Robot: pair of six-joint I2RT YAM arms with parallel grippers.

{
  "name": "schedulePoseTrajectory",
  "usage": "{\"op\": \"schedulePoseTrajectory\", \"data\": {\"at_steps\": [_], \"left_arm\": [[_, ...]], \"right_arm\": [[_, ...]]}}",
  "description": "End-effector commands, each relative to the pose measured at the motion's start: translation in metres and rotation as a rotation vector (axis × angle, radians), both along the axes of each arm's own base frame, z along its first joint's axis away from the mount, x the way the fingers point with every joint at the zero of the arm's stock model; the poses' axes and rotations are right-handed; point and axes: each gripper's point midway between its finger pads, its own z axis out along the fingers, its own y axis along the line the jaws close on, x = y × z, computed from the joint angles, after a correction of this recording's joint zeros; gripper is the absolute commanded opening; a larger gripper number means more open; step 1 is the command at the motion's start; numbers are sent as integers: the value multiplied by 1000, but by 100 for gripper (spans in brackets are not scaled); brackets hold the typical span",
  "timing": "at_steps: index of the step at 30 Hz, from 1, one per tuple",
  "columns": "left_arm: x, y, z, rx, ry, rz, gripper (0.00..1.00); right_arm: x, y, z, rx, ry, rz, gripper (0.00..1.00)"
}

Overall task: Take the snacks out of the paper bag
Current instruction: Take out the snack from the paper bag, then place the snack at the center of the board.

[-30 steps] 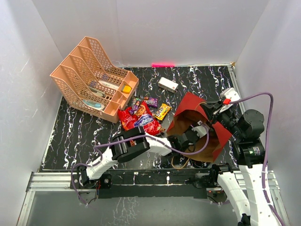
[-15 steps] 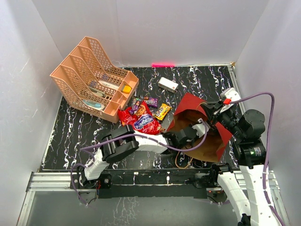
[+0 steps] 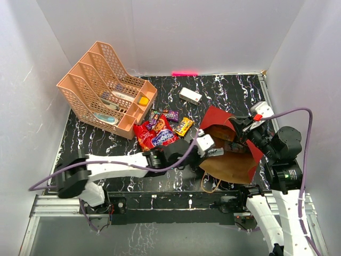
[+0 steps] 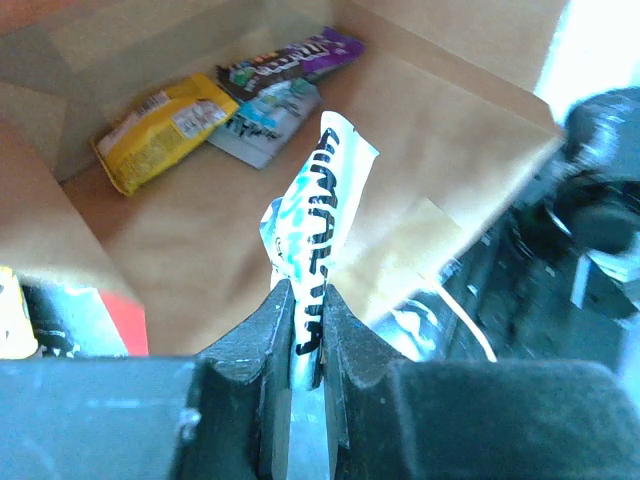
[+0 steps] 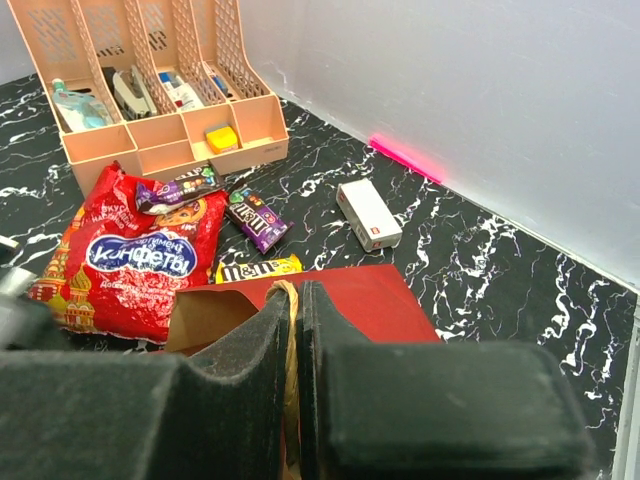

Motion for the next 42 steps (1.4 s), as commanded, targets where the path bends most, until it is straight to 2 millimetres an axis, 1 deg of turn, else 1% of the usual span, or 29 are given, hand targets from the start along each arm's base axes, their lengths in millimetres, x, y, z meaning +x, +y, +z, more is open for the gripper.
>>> {"op": "schedulePoseTrajectory", "data": {"at_steps": [1,2,4,5,9,13,16,22,24,26,31,32,34,37,42], "left_arm": [[-40,40,34,-24,52,-137,0],[-40,51,42,-26,43,-121,0],[-31,75,57,-23,4,-45,0],[-23,88,69,-28,-30,8,0],[14,133,94,-8,-169,239,0],[54,170,97,59,-241,478,0],[75,189,90,107,-213,614,0],[104,206,61,168,-103,722,0],[113,207,50,186,-65,734,0],[125,210,44,201,-37,758,0],[149,217,22,257,38,821,0],[153,217,12,278,54,826,0],[158,216,5,284,72,835,0],[164,216,1,274,87,845,0],[167,221,-8,282,100,857,0]], "right_arm": [[-1,-5,23,-14,-83,-26,8],[0,-6,23,-18,-86,-32,8],[2,-9,24,-20,-92,-51,8],[2,-11,25,-20,-96,-63,8],[9,-26,32,2,-105,-161,8],[15,-42,34,33,-93,-264,8],[14,-45,35,47,-97,-284,8],[9,-49,35,45,-104,-305,8],[8,-50,34,36,-103,-310,8],[8,-51,33,34,-103,-316,8],[8,-49,32,33,-101,-304,8],[8,-49,32,32,-101,-304,8],[8,-49,32,32,-101,-301,8],[7,-49,33,33,-103,-298,8],[6,-49,34,32,-106,-300,8]]}}
